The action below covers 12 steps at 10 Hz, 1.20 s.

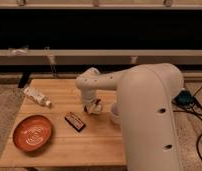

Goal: Place the pepper on the white sponge

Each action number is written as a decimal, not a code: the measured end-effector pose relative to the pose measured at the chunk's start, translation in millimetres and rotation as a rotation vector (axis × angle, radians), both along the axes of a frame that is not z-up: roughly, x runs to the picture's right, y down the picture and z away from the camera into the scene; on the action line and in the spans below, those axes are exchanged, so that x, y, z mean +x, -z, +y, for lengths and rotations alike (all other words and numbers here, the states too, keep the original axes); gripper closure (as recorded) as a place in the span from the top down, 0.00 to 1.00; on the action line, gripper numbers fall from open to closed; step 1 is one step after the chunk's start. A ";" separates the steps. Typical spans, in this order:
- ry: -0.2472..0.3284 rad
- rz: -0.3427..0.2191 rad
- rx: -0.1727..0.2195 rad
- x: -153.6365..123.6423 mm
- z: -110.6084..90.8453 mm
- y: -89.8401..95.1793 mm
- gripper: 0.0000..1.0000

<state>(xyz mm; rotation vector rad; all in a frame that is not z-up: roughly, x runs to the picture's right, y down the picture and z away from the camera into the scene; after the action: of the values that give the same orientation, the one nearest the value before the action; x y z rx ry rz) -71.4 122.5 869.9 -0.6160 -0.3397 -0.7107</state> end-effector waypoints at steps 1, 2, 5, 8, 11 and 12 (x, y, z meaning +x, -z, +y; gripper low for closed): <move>0.004 0.001 0.002 0.1 0.2 0.1 0.80; 0.006 0.002 0.002 -0.5 0.6 0.7 0.80; 0.010 0.008 0.003 2.0 1.9 3.0 0.80; 0.008 0.013 0.012 5.1 0.1 5.9 0.80; 0.003 0.010 0.036 11.6 -13.7 14.5 0.80; 0.000 0.001 0.041 14.3 -21.1 17.7 0.80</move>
<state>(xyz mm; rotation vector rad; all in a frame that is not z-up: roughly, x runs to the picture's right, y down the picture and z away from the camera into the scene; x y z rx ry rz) -57.1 101.4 852.2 -0.5778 -0.3233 -0.7157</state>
